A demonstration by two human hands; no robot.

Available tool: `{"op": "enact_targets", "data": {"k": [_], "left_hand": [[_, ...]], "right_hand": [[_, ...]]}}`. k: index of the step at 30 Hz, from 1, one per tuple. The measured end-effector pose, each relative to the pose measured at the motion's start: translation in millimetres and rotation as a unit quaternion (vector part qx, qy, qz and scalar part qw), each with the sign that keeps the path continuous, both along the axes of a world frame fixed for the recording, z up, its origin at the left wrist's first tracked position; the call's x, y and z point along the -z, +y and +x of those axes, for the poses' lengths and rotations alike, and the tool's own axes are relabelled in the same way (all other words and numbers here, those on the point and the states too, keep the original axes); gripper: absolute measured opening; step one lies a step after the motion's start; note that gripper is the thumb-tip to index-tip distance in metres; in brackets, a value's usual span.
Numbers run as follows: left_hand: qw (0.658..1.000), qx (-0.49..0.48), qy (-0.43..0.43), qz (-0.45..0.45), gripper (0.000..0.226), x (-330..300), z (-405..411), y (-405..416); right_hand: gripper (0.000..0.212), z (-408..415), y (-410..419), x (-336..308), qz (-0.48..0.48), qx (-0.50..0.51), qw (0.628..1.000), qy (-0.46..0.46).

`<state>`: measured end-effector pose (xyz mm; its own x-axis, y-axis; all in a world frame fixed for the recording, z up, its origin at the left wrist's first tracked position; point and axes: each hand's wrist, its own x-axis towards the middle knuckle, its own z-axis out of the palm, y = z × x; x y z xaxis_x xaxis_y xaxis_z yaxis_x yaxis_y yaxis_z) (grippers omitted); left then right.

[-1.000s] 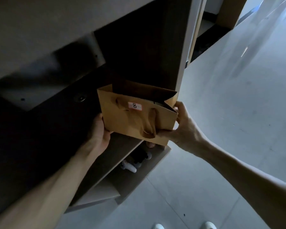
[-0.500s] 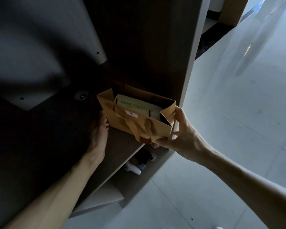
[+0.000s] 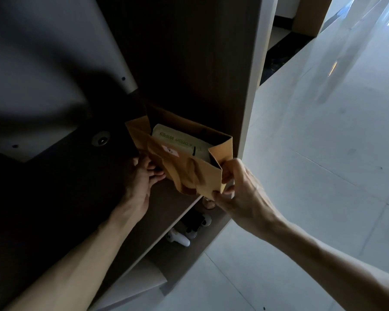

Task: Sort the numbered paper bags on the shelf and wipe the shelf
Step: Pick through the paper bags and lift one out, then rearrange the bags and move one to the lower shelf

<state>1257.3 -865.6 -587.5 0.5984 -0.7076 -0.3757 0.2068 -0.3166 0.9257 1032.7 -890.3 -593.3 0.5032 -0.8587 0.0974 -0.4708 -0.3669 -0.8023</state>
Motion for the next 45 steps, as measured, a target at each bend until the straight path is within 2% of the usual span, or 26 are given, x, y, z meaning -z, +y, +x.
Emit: {"op": "enact_targets", "data": {"k": [7,14,19,24,28,32,38,45], "left_hand": [[0.998,0.062,-0.017,-0.017,0.021,-15.5,0.9,-37.1],[0.996,0.084,-0.003,-0.024,0.042,-23.8,-8.4,-45.0],[0.996,0.081,-0.038,-0.010,0.040,-22.9,-12.8,-25.3],[0.996,0.060,-0.060,-0.011,0.020,-39.4,-32.2,8.7],[0.985,0.096,-0.139,-0.030,0.018,-75.1,-57.2,37.2],[0.966,0.134,-0.217,-0.036,0.021,-127.9,-84.7,66.8],[0.952,0.162,-0.251,-0.064,0.017,-218.5,-131.8,110.0],[0.945,0.133,-0.270,-0.126,0.015,-321.4,-164.5,137.5]], "right_hand": [[0.049,12.0,-40.0,1.0,0.015,0.022,1.000,-0.001],[0.047,21.2,-36.8,4.6,0.009,0.043,0.999,-0.008],[0.034,7.2,-22.4,-4.3,0.023,0.025,0.999,-0.029],[0.018,-24.3,-1.1,-27.3,-0.019,0.001,1.000,-0.004],[0.010,-47.4,7.0,-78.5,-0.032,0.001,0.998,-0.057],[0.013,-72.2,19.1,-151.3,-0.075,-0.013,0.994,-0.076],[0.013,-107.6,39.0,-258.0,-0.122,-0.044,0.985,-0.110],[0.011,-128.0,46.4,-364.8,-0.138,-0.068,0.975,-0.158]]}}
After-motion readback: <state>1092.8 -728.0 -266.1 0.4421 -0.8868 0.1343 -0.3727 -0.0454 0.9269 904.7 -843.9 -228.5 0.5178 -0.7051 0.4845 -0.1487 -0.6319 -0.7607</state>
